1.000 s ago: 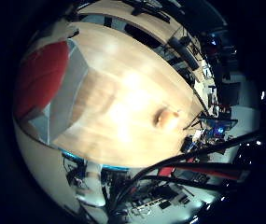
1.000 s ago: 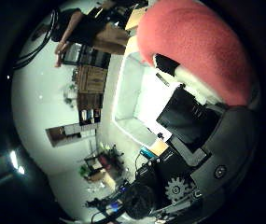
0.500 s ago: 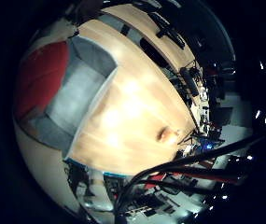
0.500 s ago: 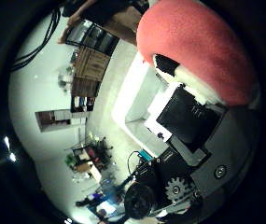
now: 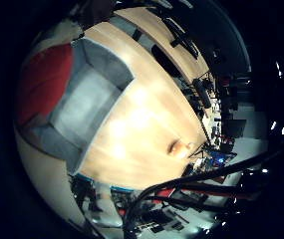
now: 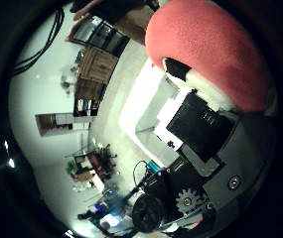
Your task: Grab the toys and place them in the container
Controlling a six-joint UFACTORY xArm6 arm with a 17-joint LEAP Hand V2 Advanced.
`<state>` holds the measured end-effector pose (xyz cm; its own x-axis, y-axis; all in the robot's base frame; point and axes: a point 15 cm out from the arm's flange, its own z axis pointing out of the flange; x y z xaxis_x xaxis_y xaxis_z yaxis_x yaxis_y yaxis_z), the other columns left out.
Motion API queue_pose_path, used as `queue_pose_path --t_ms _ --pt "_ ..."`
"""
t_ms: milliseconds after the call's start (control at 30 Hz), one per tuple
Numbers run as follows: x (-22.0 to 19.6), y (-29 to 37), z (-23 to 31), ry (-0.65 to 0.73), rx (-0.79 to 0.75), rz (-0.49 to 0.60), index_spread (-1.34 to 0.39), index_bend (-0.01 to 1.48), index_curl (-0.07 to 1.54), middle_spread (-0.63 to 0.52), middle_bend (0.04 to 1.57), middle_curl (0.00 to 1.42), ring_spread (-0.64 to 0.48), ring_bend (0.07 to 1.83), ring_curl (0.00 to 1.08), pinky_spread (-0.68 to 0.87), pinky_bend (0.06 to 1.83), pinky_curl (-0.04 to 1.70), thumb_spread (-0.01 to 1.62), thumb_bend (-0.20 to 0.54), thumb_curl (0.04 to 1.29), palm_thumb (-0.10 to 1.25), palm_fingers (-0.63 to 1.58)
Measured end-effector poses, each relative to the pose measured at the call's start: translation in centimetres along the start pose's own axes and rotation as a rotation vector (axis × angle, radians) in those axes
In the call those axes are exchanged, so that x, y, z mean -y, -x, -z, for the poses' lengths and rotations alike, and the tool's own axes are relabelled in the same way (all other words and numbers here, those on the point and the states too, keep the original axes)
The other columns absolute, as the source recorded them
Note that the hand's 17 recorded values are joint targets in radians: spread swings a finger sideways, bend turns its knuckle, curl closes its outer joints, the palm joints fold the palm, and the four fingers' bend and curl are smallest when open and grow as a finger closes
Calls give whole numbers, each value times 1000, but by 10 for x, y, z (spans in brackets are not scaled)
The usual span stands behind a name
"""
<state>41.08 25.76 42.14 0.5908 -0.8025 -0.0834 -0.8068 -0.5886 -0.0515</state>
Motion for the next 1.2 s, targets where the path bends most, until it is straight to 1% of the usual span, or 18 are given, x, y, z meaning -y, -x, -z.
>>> queue_pose_path --t_ms 200,600,633,667,700,733,767,800,833,867,900,967,1100,1200 --pt "1 -1 0 -4 -1 0 -587 340 793 -322 1044 579 -267 1321 492 -415 1243 521 967 -20 340 981 1227" --pt "0 0 4 -12 -2 10 -614 272 795 -325 1028 564 -285 1282 478 -495 1178 487 1004 -23 331 949 1226" --pt "0 0 4 -12 -2 11 -615 274 796 -329 1018 560 -287 1276 476 -502 1177 485 1007 -33 327 931 1220" --pt "-1 -1 3 -8 -1 11 -620 270 796 -345 957 541 -300 1255 469 -532 1175 477 1017 -72 304 820 1149" --pt "-2 -1 3 -2 -1 14 -620 262 794 -353 929 533 -310 1239 462 -549 1174 473 1018 -89 292 765 1095" --pt "-3 -1 1 6 0 18 -618 212 777 -359 820 503 -318 1229 457 -561 1172 468 1001 -141 263 601 903" --pt "-4 -1 1 10 1 21 -607 190 782 -349 729 486 -316 1215 467 -535 1192 489 975 -149 243 470 715" --pt "-7 -1 -1 23 7 31 -590 223 793 -321 687 481 -288 1133 466 -421 1097 498 935 -157 227 326 378" --pt "-12 -1 -3 42 15 43 -581 217 774 -290 657 468 -245 1049 447 -303 1061 504 903 -137 221 237 221" --pt "-16 -2 -5 61 21 56 -578 220 761 -275 643 458 -225 998 427 -240 1034 493 886 -127 220 200 166" --pt "-18 -4 -5 71 25 66 -572 211 726 -246 609 441 -178 906 388 -127 999 468 861 -109 219 138 80" --pt "-19 -4 -6 74 27 73 -553 200 669 -212 562 410 -118 805 317 35 952 407 828 -72 227 80 67" --pt "-18 -1 -6 70 27 87 -525 189 602 -183 500 381 -62 733 268 217 913 352 801 -44 248 43 89" --pt "-17 -1 -6 69 27 90 -509 186 564 -174 469 367 -41 700 256 295 897 332 792 -38 262 35 109"
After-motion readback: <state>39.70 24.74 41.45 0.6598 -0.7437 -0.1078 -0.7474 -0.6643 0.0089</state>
